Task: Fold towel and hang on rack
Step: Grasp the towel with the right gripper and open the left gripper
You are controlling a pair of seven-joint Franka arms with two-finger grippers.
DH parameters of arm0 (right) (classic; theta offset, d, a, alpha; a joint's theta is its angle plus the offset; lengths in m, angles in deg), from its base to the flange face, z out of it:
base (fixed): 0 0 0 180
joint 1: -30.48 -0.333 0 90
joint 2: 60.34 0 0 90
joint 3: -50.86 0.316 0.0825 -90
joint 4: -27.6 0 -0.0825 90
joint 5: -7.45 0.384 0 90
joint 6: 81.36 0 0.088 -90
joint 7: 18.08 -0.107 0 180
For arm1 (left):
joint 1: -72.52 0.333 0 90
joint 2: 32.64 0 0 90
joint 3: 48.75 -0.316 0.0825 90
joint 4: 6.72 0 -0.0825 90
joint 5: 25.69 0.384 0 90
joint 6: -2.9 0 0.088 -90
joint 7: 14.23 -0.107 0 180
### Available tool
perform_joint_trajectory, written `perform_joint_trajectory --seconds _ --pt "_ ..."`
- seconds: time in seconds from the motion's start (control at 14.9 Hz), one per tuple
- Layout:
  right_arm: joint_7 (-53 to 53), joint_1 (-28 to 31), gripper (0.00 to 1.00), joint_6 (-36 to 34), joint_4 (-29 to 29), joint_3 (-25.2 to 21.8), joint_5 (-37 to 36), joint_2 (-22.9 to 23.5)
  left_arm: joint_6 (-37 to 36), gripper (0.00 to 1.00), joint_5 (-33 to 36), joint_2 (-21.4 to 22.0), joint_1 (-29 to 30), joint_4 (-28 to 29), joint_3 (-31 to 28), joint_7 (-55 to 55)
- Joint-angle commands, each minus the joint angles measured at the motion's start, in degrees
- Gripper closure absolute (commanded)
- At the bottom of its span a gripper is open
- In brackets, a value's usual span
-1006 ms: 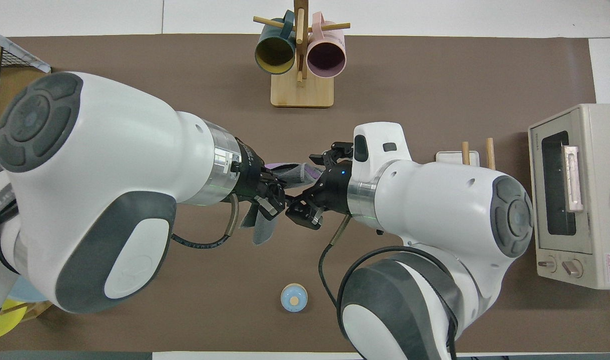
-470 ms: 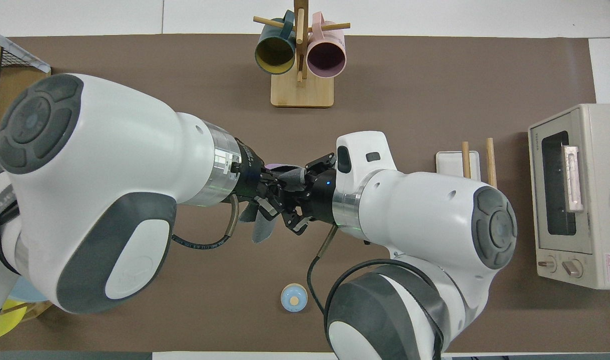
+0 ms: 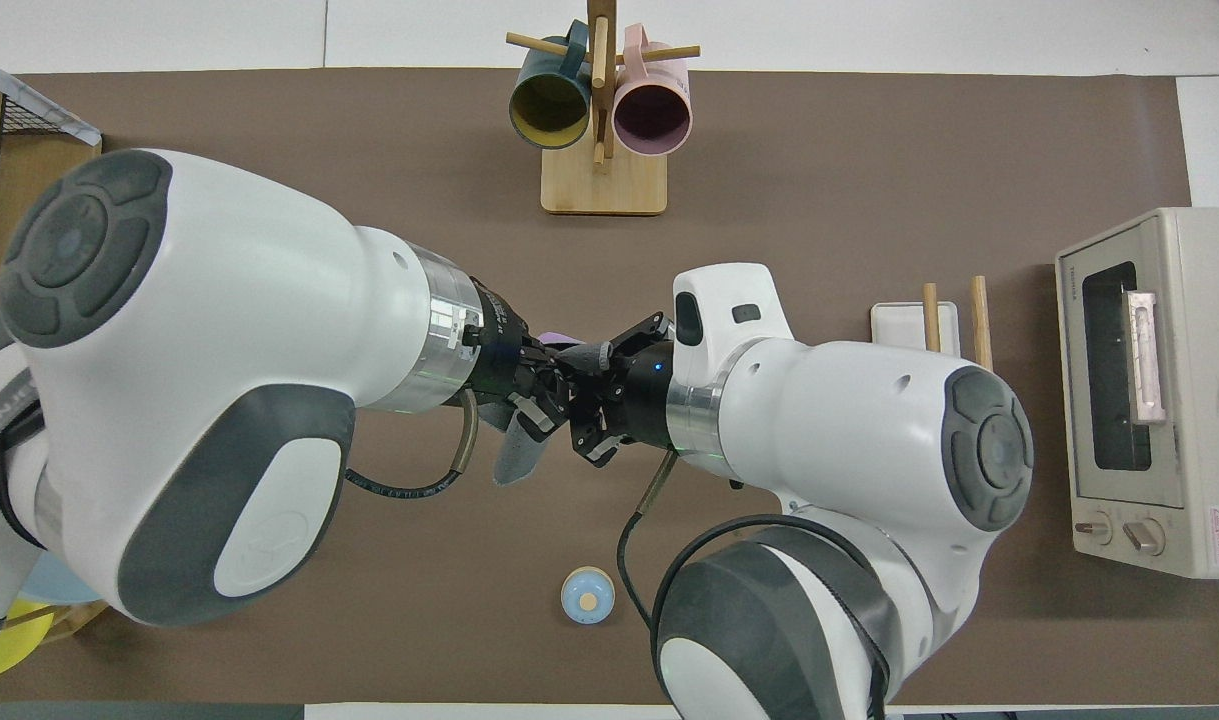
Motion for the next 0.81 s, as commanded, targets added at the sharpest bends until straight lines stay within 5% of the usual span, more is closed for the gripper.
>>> perform_joint_trajectory --seconds 0.0,0.07,0.13,0.2,0.74 --pt "0.6 0.8 1.0 -2.3 0.1 0.2 -0.6 -0.2 1.4 1.0 -0.3 2.4 -0.4 2.9 -0.5 -0.3" --pt "0.5 0.9 1.0 -3.6 -0.1 0.1 -0.6 -0.2 1.5 0.78 -0.1 2.5 -0.4 3.2 -0.5 -0.3" --pt "0.5 0.9 1.0 -4.9 -0.1 0.0 -0.7 -0.3 1.6 0.25 -0.1 2.6 -0.4 3.2 -0.5 -1.2" --pt "0.6 1.4 1.0 -6.2 -0.1 0.0 -1.2 -0.4 1.4 0.0 -0.1 2.6 -0.4 3.3 -0.5 -2.4" --pt "4.3 15.3 1.0 -25.2 -2.9 -0.1 -18.5 -1.1 1.8 0.0 2.0 3.8 2.3 6.6 -1.0 -14.0"
